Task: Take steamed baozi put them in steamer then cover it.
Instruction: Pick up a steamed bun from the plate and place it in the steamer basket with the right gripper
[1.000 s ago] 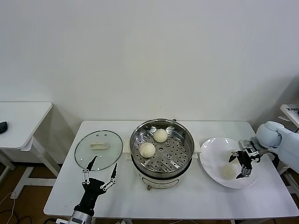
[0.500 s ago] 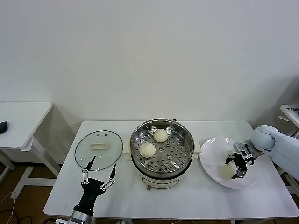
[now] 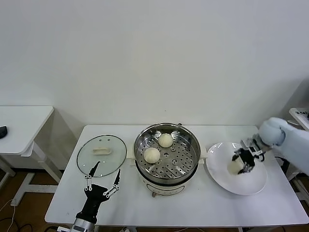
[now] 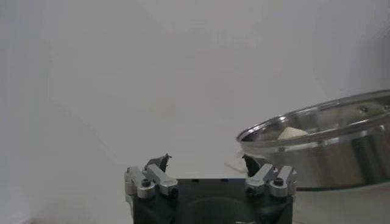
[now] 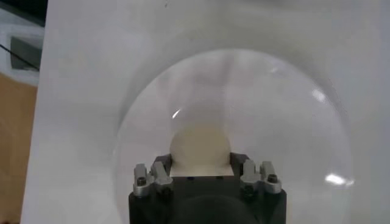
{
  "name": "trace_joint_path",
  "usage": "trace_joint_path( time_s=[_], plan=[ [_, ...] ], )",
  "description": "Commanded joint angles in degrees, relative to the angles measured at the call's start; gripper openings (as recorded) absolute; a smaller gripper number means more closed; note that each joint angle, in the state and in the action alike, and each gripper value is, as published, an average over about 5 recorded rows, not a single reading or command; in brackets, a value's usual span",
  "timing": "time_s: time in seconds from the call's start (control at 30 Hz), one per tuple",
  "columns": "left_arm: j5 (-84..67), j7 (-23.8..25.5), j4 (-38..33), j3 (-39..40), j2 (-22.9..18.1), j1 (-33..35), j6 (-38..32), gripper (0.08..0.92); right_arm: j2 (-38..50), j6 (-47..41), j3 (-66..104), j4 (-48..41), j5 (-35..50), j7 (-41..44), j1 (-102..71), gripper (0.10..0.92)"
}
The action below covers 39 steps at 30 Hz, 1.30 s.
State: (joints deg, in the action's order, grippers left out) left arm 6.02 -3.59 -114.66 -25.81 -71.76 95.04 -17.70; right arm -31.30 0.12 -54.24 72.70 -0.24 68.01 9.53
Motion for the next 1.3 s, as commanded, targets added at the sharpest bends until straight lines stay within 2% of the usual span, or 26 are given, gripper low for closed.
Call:
trace_joint_path(
  time_s=[0.03, 0.3, 0.57, 0.83, 1.3],
  plan=[
    [-0.2, 0.0, -0.1, 0.2, 0.5, 0.0, -0.3, 0.823, -5.8, 10.4, -15.5, 6.9, 6.1, 3.7, 29.6, 0.657],
    [-0.3, -0.1, -0.3, 0.5, 0.8, 0.0, -0.5, 0.823, -18.4, 20.2, -19.2, 12.2, 8.9, 2.7, 36.9, 0.662],
    [-0.9, -0.1, -0.2, 0.1, 1.2, 0.1, -0.7, 0.823, -25.7, 26.7, -19.4, 17.8, 3.6, 0.9, 32.8, 0.647],
    [-1.4, -0.1, 0.0, 0.0, 1.2, 0.1, -0.8, 0.823, -27.7, 32.9, -18.2, 22.3, -5.5, 1.6, 24.8, 0.645],
    [-1.6, -0.1, 0.3, -0.2, 0.9, 0.0, -0.9, 0.823, -26.8, 35.3, -17.9, 22.9, -9.7, 2.9, 19.5, 0.644]
  ],
)
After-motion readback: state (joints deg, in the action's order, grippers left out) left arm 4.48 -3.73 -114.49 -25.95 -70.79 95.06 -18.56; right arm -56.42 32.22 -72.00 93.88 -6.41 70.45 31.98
